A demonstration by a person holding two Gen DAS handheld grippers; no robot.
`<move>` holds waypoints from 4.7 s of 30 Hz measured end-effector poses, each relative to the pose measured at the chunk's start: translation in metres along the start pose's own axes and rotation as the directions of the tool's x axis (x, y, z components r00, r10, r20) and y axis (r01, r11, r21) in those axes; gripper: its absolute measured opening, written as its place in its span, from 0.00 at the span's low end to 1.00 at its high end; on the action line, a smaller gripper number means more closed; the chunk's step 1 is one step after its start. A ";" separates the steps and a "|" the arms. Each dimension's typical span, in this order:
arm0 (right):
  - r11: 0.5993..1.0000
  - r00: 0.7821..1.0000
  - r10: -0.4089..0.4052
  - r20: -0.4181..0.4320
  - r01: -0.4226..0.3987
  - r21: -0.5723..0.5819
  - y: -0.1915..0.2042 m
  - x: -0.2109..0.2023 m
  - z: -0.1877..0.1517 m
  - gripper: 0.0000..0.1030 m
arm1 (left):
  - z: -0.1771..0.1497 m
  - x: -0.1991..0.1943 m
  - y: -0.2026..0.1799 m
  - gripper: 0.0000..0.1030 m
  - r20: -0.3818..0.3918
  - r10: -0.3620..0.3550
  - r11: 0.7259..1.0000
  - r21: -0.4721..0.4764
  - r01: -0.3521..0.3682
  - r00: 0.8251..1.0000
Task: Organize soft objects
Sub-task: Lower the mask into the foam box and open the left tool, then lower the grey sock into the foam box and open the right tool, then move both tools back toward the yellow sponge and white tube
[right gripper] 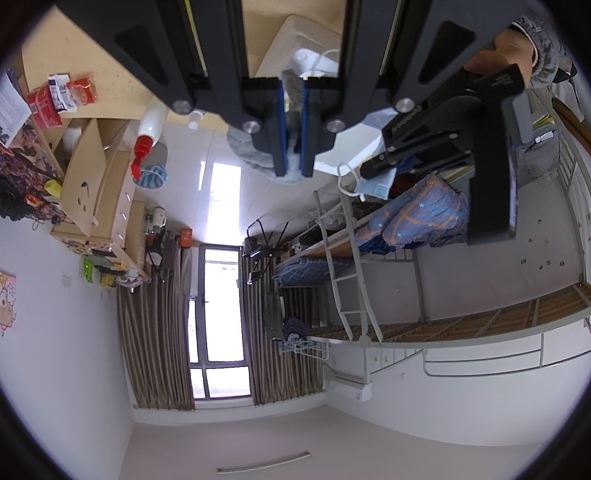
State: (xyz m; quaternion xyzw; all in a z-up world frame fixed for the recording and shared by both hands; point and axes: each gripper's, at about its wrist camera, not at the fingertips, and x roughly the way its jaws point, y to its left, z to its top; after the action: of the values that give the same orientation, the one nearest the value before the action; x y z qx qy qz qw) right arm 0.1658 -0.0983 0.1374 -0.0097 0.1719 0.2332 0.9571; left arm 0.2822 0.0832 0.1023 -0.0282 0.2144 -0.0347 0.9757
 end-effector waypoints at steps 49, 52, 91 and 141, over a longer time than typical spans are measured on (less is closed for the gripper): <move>1.000 1.000 0.012 0.003 -0.012 -0.008 0.005 0.009 0.009 0.08 | -0.019 -0.010 0.035 1.00 0.059 0.185 0.983 0.003 -0.185 0.981; 1.000 1.000 0.027 0.001 -0.027 -0.010 0.008 0.012 0.011 0.08 | -0.024 -0.023 0.044 1.00 0.071 0.209 0.978 -0.005 -0.210 0.975; 0.997 0.992 0.034 -0.124 -0.041 -0.059 0.045 0.080 -0.006 0.68 | -0.044 -0.050 0.088 1.00 0.087 0.302 0.952 -0.085 -0.294 0.949; 0.986 0.984 -0.162 0.067 0.160 0.042 0.029 -0.134 -0.054 1.00 | -0.085 -0.215 -0.038 1.00 0.226 0.075 0.997 0.017 -0.080 0.971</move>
State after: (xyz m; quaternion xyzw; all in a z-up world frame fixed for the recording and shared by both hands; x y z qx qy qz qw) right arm 0.0240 -0.1371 0.1329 0.0019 0.1409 0.1521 0.9783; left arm 0.0494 0.0586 0.1170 -0.0109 0.1028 0.0041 0.9946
